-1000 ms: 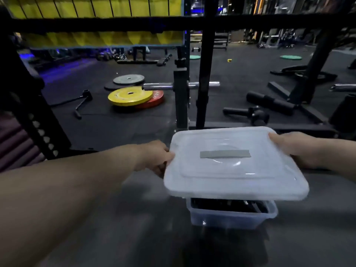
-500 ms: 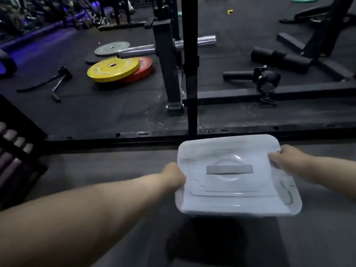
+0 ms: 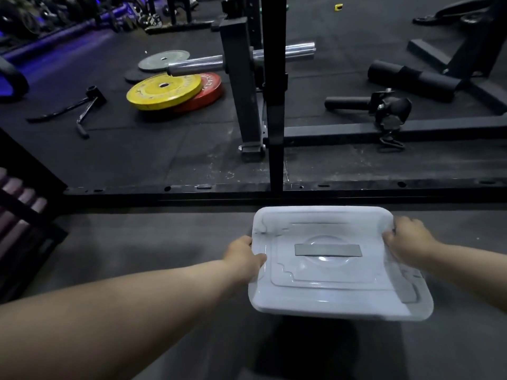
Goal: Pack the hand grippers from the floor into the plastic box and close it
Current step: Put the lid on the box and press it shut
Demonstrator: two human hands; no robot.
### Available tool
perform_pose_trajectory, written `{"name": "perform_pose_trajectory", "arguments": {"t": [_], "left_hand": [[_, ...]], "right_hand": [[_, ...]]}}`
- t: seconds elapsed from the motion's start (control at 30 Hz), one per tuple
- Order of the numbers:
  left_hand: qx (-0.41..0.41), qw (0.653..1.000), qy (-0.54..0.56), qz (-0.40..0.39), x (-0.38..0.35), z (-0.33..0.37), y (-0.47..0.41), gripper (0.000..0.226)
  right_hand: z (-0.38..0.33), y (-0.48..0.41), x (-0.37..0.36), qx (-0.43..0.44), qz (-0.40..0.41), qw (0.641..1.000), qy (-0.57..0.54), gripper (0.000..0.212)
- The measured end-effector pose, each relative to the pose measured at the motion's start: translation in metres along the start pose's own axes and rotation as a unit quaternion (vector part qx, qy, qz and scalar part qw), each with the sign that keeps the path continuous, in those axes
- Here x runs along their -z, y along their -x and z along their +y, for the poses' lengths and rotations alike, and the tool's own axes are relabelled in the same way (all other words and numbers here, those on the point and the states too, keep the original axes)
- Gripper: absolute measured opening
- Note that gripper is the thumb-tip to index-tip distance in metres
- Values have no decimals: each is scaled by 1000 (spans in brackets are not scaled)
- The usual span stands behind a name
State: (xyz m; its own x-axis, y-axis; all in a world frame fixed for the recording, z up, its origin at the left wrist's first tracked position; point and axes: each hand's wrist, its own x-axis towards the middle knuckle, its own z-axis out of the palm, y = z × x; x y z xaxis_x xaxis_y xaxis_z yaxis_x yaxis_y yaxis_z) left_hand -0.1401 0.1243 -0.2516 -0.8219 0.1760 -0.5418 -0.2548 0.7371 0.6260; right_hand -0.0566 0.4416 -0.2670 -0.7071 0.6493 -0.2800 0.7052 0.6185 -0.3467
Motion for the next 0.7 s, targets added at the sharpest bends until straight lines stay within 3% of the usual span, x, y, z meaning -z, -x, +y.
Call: {"name": "perform_pose_trajectory", "arguments": {"t": [0.07,0.13,0.2,0.3,0.47,0.57,0.7], "left_hand": [[-2,1000,-2,16,0,-3,-1,33],[-4,999,-23,39,1,-3,0,42],[16,1000,12,23,5,-4,0,65],[97,995,-29,-11,11,-6,-2,82],[104,992,-67,-14,10,-5,-6,63],[107,994,-25,9,2,-6,-9,61],[100,993,6,63,-8,0,-10,39]], "right_hand": [[-5,7,-5,7,21,1000,-4,44],[-15,21,-15,139,20,989,42,55],[-26,35,-30,291,-10,953,85,65],[-52,56,-42,370,-79,918,115,67],[-81,66,-56,383,-129,896,186,72],[-87,69,-63,360,-138,900,204,74],[-87,71,-66,356,-132,900,215,74]]}}
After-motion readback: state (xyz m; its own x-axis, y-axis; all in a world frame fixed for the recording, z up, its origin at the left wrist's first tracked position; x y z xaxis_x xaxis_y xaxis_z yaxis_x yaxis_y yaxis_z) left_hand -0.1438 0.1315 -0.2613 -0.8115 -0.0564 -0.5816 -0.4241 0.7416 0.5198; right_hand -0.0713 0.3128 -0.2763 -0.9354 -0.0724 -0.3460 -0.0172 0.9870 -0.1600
